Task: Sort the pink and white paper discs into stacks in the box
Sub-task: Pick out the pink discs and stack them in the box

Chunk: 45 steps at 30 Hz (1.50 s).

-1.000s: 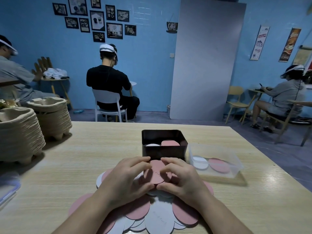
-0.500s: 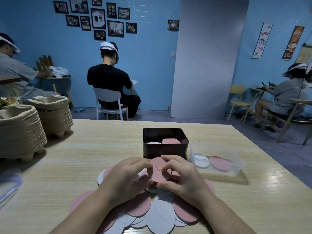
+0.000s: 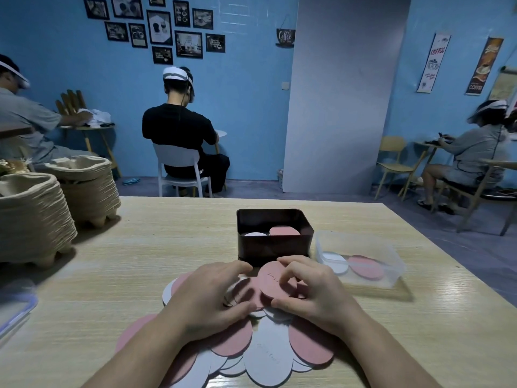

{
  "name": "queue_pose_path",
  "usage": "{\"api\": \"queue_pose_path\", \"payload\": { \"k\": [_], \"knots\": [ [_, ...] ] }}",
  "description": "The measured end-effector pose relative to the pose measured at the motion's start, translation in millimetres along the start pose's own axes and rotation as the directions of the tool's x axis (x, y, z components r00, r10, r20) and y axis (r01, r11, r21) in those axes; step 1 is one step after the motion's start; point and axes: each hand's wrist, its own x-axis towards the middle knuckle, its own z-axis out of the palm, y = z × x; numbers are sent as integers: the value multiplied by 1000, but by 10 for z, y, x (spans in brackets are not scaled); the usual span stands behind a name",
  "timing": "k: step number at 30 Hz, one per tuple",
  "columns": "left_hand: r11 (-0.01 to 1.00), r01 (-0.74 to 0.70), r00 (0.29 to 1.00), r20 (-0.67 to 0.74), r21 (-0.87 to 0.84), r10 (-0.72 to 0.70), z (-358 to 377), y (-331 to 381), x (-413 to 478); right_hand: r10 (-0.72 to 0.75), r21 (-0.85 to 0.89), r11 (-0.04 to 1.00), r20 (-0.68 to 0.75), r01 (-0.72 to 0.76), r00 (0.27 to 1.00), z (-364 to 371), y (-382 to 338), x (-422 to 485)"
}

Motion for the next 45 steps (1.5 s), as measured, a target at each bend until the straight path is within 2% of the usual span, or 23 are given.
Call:
{"api": "queue_pose_path", "payload": {
  "k": [4, 8, 17, 22, 27, 31, 36, 38, 42, 45],
  "knots": [
    [997, 38, 997, 63, 64, -42, 30, -7, 39, 26, -38, 999, -1, -26, 1000, -19, 56, -14],
    [998, 52, 996, 78, 22, -53, 31, 3, 51, 23, -75, 997, -2, -23, 1000, 22, 41, 9],
    [995, 90, 996, 19, -33, -90, -7, 20, 11, 32, -62, 998, -19, -33, 999, 63, 44, 13],
    [995, 93, 994, 55, 34, -95, 15, 47, 23, 36, -58, 998, -29, -37, 999, 70, 65, 10],
    [991, 130, 990, 65, -16, -129, -25, 71, 36, 40, -66, 997, -31, -42, 999, 74, 60, 14],
    [986, 151, 989, 4, -69, -151, -30, 54, 16, 48, -58, 997, -44, -51, 998, 71, 60, 7],
    [989, 141, 973, -180, -37, -145, -16, -4, 7, 76, -52, 995, -62, -80, 995, 78, 80, 6],
    [995, 95, 969, -227, -33, -100, -11, -8, 5, 75, -47, 996, -60, -78, 995, 84, 70, 9],
    [1000, -21, 977, -210, -20, 17, 27, 19, 13, 22, 9, 1000, -61, -21, 998, 114, -7, 12],
    [999, -52, 978, -205, -14, 48, 54, 24, 26, -41, -30, 999, -29, 40, 999, 139, -30, 28]
  ]
}}
